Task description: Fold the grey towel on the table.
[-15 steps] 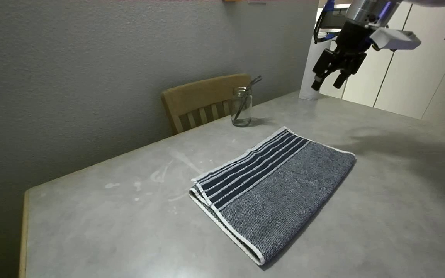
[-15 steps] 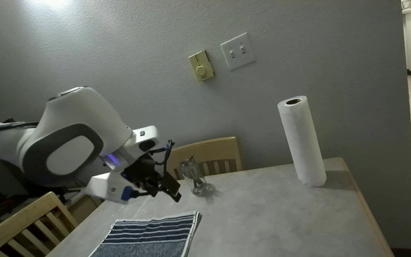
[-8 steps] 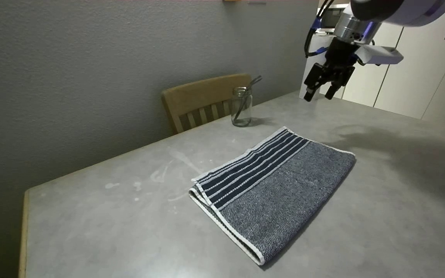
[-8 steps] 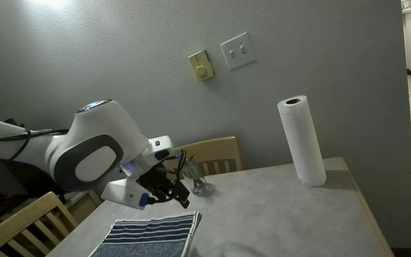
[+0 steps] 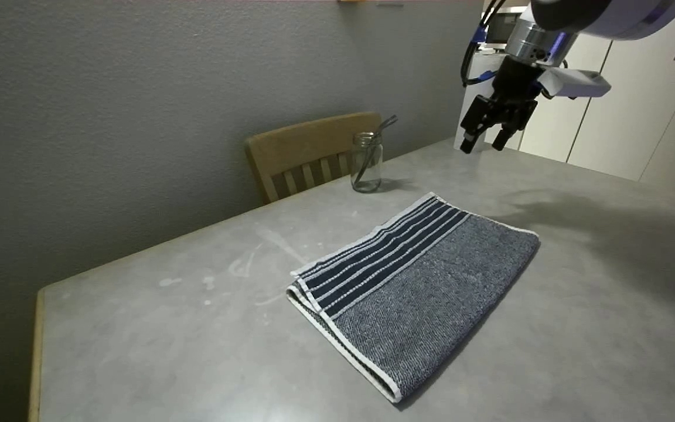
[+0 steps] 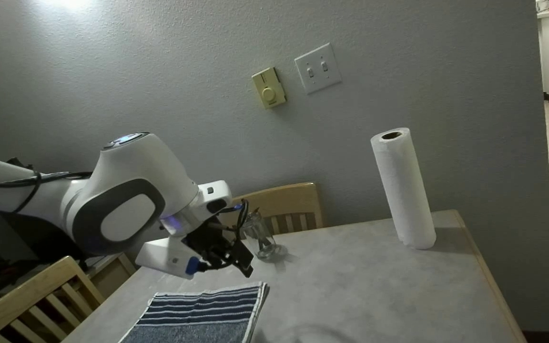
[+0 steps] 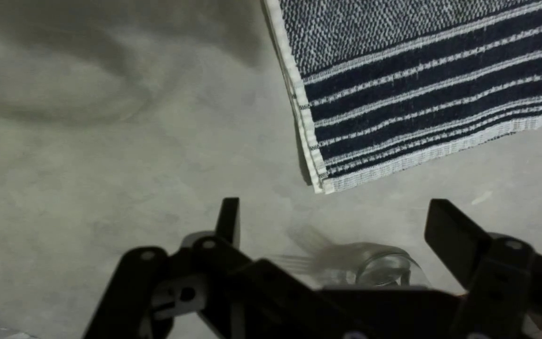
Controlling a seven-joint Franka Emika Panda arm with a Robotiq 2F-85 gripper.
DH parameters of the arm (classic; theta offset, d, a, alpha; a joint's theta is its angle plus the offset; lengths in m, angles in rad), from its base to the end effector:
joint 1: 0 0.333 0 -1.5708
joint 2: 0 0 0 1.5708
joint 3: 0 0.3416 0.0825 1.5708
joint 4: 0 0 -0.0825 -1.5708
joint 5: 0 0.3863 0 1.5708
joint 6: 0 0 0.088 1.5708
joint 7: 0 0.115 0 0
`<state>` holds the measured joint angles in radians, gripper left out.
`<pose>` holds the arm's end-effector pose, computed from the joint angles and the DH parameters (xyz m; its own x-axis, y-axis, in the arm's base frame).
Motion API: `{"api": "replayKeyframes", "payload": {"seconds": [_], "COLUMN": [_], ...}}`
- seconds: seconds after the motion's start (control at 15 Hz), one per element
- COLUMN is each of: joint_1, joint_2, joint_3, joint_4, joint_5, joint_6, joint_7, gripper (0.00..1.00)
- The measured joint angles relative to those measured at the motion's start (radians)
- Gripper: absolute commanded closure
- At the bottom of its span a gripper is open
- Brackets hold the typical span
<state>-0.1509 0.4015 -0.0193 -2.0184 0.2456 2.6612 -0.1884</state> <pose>0.6288 -0.1136 0.2887 0.9499 -0.1904 0.2478 -0.1680 -0.9798 -0.1088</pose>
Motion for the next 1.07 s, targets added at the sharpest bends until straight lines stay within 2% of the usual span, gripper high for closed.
{"api": "replayKeyframes", "payload": {"seconds": [0.33,0.53,0.8,1.07], "joint_1": [0.009,0.031,0.04,0.042], "joint_2": [0.001,0.015,0.073,0.122], "joint_3": [-0.002,-0.003,0.047,0.075], "joint_4": [0.0,0.0,0.001,-0.005], "joint_5": [-0.046,-0.068,-0.001,0.009], "joint_6": [0.014,0.04,0.127,0.19], "joint_7": [0.046,0.13,0.203,0.238], "gripper": [0.0,0.0,0.0,0.0]}}
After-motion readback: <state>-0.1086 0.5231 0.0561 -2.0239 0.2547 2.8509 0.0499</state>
